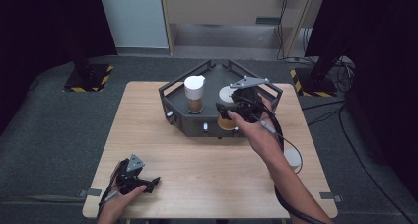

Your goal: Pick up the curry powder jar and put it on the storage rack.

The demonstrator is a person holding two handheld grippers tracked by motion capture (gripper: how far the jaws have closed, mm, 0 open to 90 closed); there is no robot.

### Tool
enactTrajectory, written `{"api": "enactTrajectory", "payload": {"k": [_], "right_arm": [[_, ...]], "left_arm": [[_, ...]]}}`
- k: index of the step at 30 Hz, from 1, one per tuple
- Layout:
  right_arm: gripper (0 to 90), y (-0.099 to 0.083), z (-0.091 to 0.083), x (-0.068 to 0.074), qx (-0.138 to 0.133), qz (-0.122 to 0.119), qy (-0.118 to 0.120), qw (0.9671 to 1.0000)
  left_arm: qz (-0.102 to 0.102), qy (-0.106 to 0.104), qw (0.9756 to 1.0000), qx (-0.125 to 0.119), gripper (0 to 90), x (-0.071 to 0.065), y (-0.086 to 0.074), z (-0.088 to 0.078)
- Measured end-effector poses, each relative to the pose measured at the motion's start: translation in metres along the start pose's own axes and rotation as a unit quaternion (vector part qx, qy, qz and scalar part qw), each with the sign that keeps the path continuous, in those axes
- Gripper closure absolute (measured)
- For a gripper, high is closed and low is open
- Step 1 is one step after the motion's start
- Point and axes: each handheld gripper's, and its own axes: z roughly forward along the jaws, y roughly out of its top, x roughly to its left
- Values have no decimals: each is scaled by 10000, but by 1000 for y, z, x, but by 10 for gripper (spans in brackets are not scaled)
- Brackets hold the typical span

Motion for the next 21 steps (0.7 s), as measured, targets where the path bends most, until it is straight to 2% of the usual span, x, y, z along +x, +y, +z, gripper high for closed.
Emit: {"api": "enactTrajectory", "payload": {"k": [21], "right_arm": [[345,11,14,-9,-62,182,-77,9998]], "left_arm": [[12,0,10000,3,0,0,0,0]]}}
